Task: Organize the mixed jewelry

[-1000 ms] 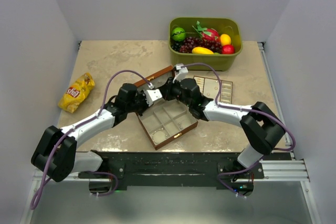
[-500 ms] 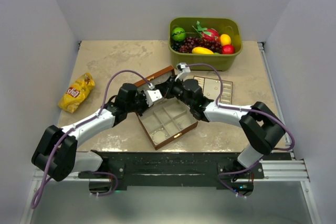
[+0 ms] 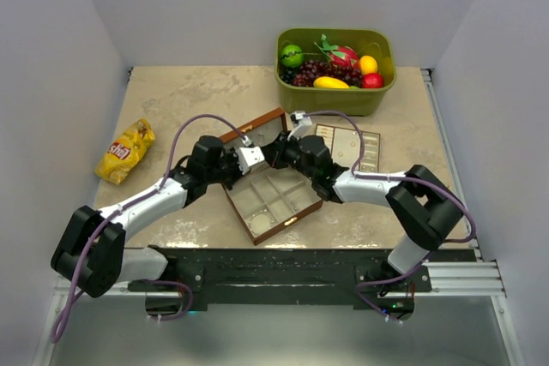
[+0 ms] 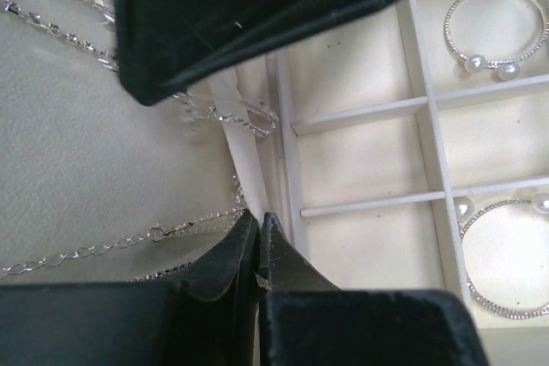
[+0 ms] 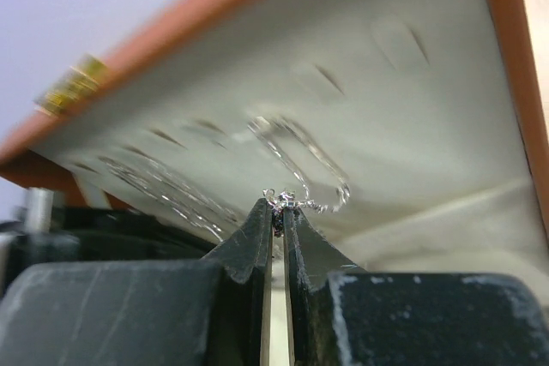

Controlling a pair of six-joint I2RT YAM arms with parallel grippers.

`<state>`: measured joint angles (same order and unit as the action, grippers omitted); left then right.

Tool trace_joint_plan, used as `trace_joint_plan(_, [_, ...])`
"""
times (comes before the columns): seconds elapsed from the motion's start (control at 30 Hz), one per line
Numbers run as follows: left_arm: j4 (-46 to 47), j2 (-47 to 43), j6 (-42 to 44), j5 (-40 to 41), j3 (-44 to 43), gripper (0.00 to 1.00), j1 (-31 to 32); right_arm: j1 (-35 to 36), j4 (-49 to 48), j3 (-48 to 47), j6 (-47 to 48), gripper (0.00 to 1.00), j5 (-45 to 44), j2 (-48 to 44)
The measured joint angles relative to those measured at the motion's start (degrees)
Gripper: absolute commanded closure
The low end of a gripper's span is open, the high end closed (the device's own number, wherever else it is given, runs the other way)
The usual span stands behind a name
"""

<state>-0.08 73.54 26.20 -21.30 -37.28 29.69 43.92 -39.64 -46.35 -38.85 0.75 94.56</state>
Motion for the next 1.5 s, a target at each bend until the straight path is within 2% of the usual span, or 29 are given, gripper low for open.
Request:
trace_joint_plan(0.23, [-0.7, -0.6, 0.0, -2.1, 0.0, 1.00, 0.1, 0.6, 2.8, 0.2, 2.1, 0.96, -1.4, 2.8])
trace_joint_plan(0.27, [-0.7, -0.6, 0.0, -2.1, 0.0, 1.00, 0.1, 0.9, 3.5, -0.2, 2.7, 0.91, -1.9, 3.0])
trace_joint_plan(0.33, [-0.8, -0.6, 0.0, -2.1, 0.0, 1.00, 0.1, 1.6, 5.6, -1.3, 4.0, 0.88, -3.3, 3.0])
trace_joint_plan(0.5, [-1.0, -0.7, -0.1, -2.1, 0.0, 1.00, 0.1, 2.7, 8.9, -2.4, 6.4, 0.67, -6.3, 2.3])
trace_joint_plan(0.6, [-0.9, -0.8, 0.0, -2.4, 0.0, 1.00, 0.3, 3.0, 11.1, -2.4, 7.5, 0.58, -7.6, 0.8])
trace_joint_plan(0.7, [-0.9, -0.8, -0.1, -2.4, 0.0, 1.00, 0.3, 2.9, 13.2, -2.4, 8.6, 0.54, -9.1, -1.5])
trace_joint_plan(1.17, [-1.0, -0.8, -0.1, -2.4, 0.0, 1.00, 0.3, 2.9, 15.7, 0.2, 9.8, 0.54, -10.4, -7.0])
trace_joint_plan(1.5, [-0.9, -0.8, -0.1, -2.3, 0.0, 1.00, 0.3, 2.9, 14.4, 3.0, 9.4, 0.55, -6.2, -7.3])
